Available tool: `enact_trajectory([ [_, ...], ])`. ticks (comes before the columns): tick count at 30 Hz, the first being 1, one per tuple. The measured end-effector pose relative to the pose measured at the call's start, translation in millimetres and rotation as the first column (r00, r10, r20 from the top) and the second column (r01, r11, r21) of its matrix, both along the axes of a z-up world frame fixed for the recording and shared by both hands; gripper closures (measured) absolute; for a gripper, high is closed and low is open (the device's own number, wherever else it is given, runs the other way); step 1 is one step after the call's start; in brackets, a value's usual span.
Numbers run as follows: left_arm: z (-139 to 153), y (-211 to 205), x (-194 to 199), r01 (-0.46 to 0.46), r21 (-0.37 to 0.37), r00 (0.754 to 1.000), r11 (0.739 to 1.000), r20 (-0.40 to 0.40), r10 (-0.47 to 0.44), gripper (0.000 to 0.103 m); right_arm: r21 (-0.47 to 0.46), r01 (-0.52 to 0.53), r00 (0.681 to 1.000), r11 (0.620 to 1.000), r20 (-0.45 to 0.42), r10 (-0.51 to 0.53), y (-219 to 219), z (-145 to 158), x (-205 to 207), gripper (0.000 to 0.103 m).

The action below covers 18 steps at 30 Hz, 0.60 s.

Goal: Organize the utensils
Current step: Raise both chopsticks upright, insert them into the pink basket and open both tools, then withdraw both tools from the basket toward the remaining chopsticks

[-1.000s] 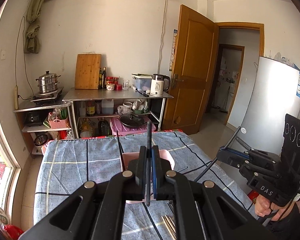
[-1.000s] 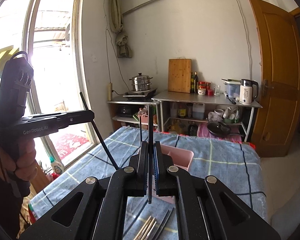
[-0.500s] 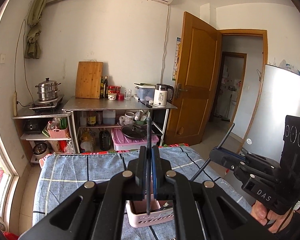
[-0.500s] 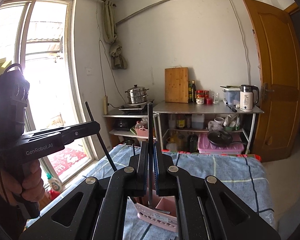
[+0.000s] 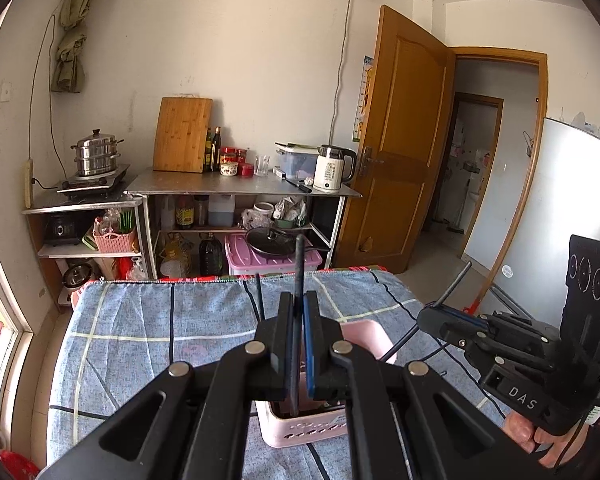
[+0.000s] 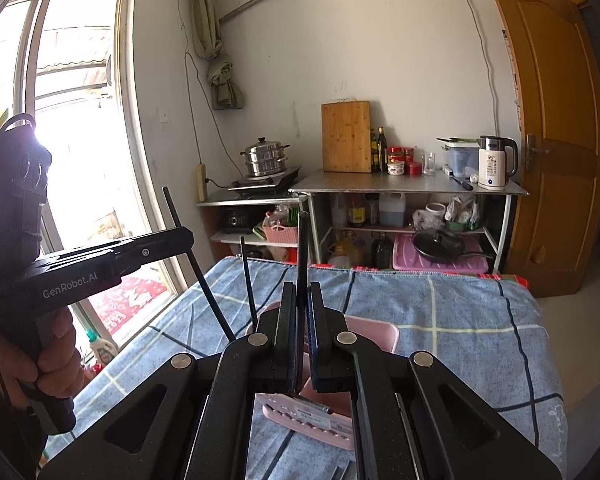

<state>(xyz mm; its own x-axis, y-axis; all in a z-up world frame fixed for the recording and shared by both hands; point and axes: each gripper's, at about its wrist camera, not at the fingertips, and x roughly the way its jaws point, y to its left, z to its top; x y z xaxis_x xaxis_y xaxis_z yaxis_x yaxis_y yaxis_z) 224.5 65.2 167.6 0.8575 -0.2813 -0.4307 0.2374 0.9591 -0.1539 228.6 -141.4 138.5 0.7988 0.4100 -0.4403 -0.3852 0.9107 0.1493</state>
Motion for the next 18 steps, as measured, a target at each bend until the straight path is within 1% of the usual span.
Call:
enact_trajectory([
  [6,-41.0,-6.6,9.1,0.005,0.016,0.993,1.000,-0.115,-0.004,0.098,-0.017,-0.019,0.997,1.000,-0.079,0.018,1.3,-23.9,4.1,0.098],
  [9,-48.3,-7.5,7.9,0.004,0.010,0.992,1.000,-0.128,-0.003,0.097,-0.027,-0.020,0.995,0.999,-0.098,0.017,0.9,-29.1,3.2,0.098],
  [11,-47.9,-8.4,6.1,0.001,0.000,0.991,1.000,-0.132,-0.001,0.097,-0.031,-0.016,0.995,0.999,-0.097,0.013,-1.5,-28.8,0.8,0.089],
  [12,-46.8,-8.2,5.2,-0.001,0.002,0.991,1.000,-0.131,0.001,0.096,-0.027,-0.015,0.995,1.000,-0.095,0.012,-3.0,-27.5,-0.7,0.087],
  [13,-45.7,-7.9,3.7,-0.004,0.004,0.992,1.000,-0.127,0.004,0.095,-0.021,-0.016,0.996,1.000,-0.090,0.014,-4.7,-25.7,-3.0,0.087],
  [14,-44.4,-8.2,0.9,-0.007,0.006,0.993,1.000,-0.120,0.008,0.088,-0.017,-0.017,0.996,1.000,-0.084,0.015,-6.3,-23.6,-4.8,0.086],
  [15,-42.9,-7.2,-2.2,-0.013,0.006,0.994,1.000,-0.113,0.013,0.079,-0.017,-0.015,0.997,1.000,-0.078,0.014,-8.1,-21.7,-6.9,0.086],
  [17,-39.1,-4.9,-10.2,-0.018,-0.003,0.996,1.000,-0.091,0.017,0.071,-0.016,-0.012,0.998,1.000,-0.063,0.011,-12.6,-17.8,-14.5,0.086],
  [18,-37.3,-3.6,-14.9,-0.021,-0.007,0.997,1.000,-0.078,0.020,0.070,-0.013,-0.011,0.998,1.000,-0.056,0.011,-15.3,-16.2,-18.2,0.086],
])
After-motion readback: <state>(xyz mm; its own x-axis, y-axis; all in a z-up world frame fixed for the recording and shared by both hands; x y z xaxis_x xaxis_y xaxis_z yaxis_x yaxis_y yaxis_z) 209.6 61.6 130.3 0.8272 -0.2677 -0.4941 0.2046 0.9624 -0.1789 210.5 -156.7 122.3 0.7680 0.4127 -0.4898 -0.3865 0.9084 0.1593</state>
